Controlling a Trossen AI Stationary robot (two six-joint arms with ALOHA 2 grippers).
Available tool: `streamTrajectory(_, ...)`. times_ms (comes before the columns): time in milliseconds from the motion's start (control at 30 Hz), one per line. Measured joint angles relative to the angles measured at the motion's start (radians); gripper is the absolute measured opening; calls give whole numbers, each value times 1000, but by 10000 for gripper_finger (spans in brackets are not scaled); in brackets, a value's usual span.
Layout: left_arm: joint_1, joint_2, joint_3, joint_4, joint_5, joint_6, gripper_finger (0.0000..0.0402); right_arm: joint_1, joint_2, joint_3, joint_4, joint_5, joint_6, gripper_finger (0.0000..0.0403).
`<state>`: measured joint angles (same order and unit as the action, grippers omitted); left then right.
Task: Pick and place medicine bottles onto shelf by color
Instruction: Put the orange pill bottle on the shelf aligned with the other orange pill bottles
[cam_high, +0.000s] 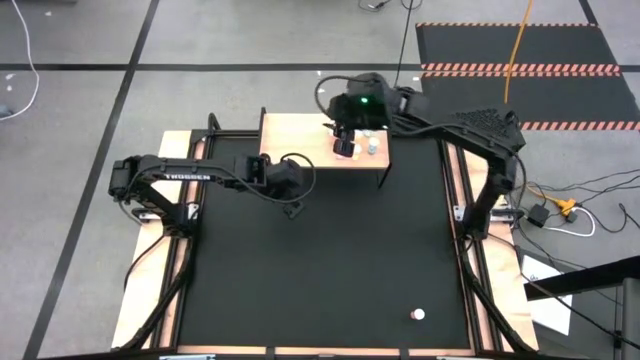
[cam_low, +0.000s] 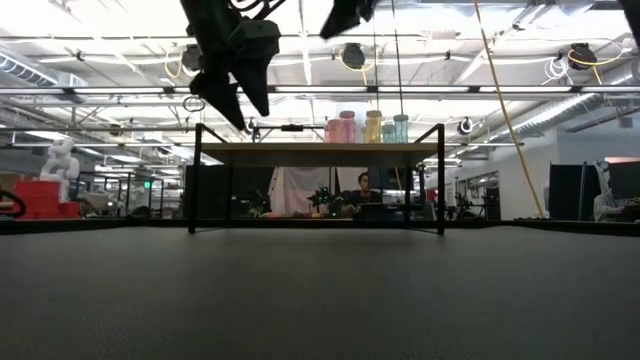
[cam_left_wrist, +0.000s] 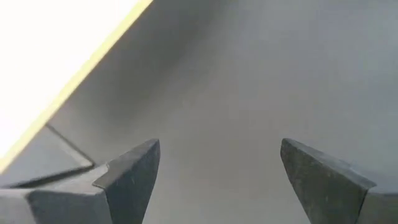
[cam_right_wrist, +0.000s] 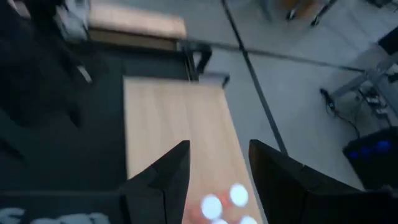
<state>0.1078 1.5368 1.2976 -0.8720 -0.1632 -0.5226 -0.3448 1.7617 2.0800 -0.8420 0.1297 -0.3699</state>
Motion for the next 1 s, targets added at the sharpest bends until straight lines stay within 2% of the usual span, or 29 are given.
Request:
streamTrajectory(267, 1, -27, 0, 9, 66, 144, 333, 114, -109, 0, 63, -14, 226, 160)
streamTrajectory(467, -15, -127, 0, 26, 63, 253, 333, 225, -130, 0, 86, -221, 415, 160)
streamTrajectory(567, -23, -185, 0, 74, 61, 333, 333, 288, -121, 0, 125, -262, 489, 158)
streamTrajectory(767, -50, -267, 0, 198, 103, 457, 333, 400, -74, -1, 187, -254, 636, 128)
streamTrajectory(867, -72, -295, 0, 197, 118, 457, 333, 445, -58, -1, 167, -200, 706, 109)
streamTrajectory(1000, -110, -324, 0, 193, 118, 421, 333, 501, -54, -1, 48, -131, 788, 86)
